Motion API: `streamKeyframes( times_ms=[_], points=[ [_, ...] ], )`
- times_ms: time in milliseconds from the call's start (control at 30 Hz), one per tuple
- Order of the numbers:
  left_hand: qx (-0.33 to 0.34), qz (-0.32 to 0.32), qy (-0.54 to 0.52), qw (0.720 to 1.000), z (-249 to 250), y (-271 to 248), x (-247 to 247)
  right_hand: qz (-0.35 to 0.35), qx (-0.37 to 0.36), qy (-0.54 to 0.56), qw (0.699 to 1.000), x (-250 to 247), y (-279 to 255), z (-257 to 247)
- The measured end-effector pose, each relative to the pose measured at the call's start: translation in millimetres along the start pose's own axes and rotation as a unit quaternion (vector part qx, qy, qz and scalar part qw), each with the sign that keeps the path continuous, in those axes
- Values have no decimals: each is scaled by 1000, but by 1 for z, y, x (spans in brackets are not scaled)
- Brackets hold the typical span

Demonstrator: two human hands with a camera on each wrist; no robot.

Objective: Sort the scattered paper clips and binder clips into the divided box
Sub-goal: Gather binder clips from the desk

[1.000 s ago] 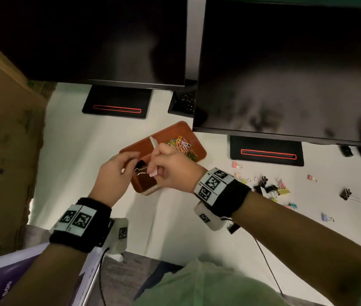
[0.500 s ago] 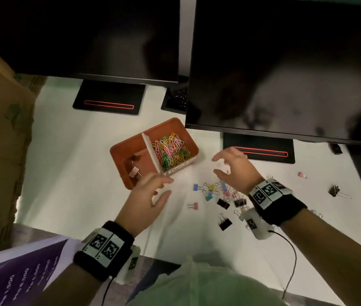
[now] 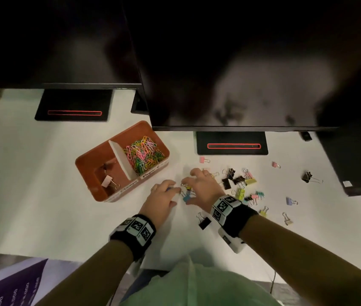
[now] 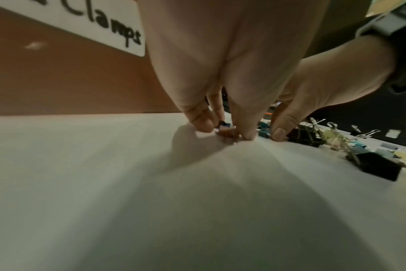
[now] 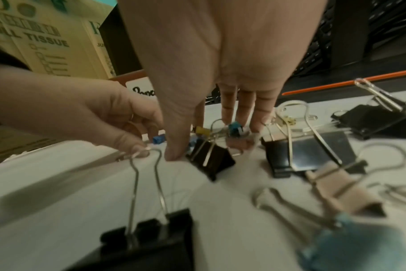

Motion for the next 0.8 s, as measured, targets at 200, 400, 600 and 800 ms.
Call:
streamKeyframes(
  times_ms=[200, 400, 600, 800],
  points=[
    [-24, 71, -107, 991, -18, -5, -15, 15, -53, 88, 995, 0, 6, 1],
    [-63, 56, -126, 988, -23, 1, -17, -3, -60, 84, 995, -3, 15, 3],
    [-13, 88, -146, 985, 3, -21, -48, 43, -102, 114, 987, -20, 4, -7],
    [28, 210, -171, 962, 2, -84, -129, 110, -215, 162, 957, -75, -16, -66]
  ],
)
Point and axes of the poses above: each hand's wrist, its own y-axis towards the middle knuckle, its own x-axis out of the palm, z = x × y, the point moved 8 cm from there along y, towards the middle knuckle, and after that the axes turned 10 degrees about -z, right-handed, at the moved point
